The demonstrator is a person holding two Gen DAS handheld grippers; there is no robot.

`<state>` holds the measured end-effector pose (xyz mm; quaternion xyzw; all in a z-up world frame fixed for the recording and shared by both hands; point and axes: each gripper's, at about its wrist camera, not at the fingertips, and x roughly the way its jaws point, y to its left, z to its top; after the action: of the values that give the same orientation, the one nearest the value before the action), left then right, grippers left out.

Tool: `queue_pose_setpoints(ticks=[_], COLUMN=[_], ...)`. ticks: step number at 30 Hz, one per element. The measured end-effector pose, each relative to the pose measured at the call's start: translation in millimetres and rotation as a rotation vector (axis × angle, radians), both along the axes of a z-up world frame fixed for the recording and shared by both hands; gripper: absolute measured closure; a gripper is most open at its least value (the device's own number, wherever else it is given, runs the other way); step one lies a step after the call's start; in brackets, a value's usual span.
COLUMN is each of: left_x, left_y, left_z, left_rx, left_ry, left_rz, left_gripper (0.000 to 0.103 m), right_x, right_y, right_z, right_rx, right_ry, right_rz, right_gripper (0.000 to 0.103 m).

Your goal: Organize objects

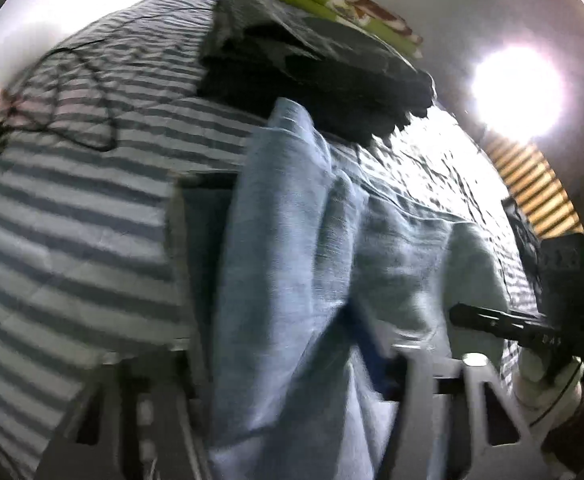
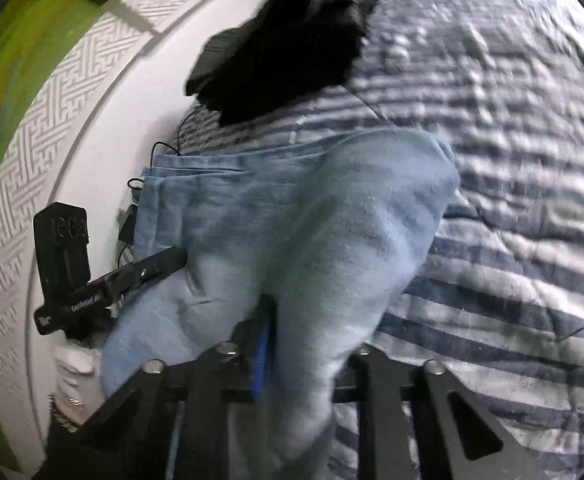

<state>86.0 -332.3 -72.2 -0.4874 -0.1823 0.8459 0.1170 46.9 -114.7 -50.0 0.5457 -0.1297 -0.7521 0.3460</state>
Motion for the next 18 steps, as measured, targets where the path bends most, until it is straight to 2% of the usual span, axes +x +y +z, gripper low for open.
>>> queue_pose_setpoints(ticks=[2, 5, 9, 13, 14, 15, 16, 17, 18], left_x=[8.2, 20.3, 32.5, 31.9, 29.7, 26.4, 21.3, 17.3, 13.6], left_y=[-3.6, -1.5, -3.6, 3.6, 6.9, 10.0, 13.7, 15.2, 13.8], left_z=[8.2, 24.0, 43.1, 39.9, 36.3, 31.3, 23.5, 17.7, 12.1], left_rx=[-0.001, -0.023, -0.025, -0.017, -0.027, -0.058, -0.105, -0.127, -0.130], left_ry=[0.004, 0.019, 0.042, 0.019, 0.009, -0.005, -0.032, -0.050, -0.057], left_rz=[0.035, 0.055, 0.057, 0.048, 0.053, 0.061, 0.061, 0.071, 0.073], left_gripper=[0.073, 0.080, 0.082, 0.081, 0.073, 0.055, 0.042, 0.022, 0.012], right_x=[6.6, 18.6, 40.7, 48.8, 46.7, 44.8, 41.7, 37.4, 34.5], right_y=[-0.7, -2.0, -3.7, 1.7, 4.4, 4.7, 5.1, 6.4, 9.3], right_z=[12.4, 31.3, 61.5, 78.9, 76.9, 72.4, 65.5, 56.7, 48.8], right_rx=[0.008, 0.020, 0.059, 0.077, 0.084, 0.093, 0.109, 0.127, 0.135], right_ry=[0.043, 0.109, 0.221, 0.270, 0.259, 0.246, 0.228, 0.209, 0.189], right_rz=[0.011, 0.030, 0.082, 0.116, 0.115, 0.113, 0.114, 0.107, 0.095], right_gripper=[0.093, 0.094, 0.094, 0.094, 0.094, 0.094, 0.094, 0.094, 0.093])
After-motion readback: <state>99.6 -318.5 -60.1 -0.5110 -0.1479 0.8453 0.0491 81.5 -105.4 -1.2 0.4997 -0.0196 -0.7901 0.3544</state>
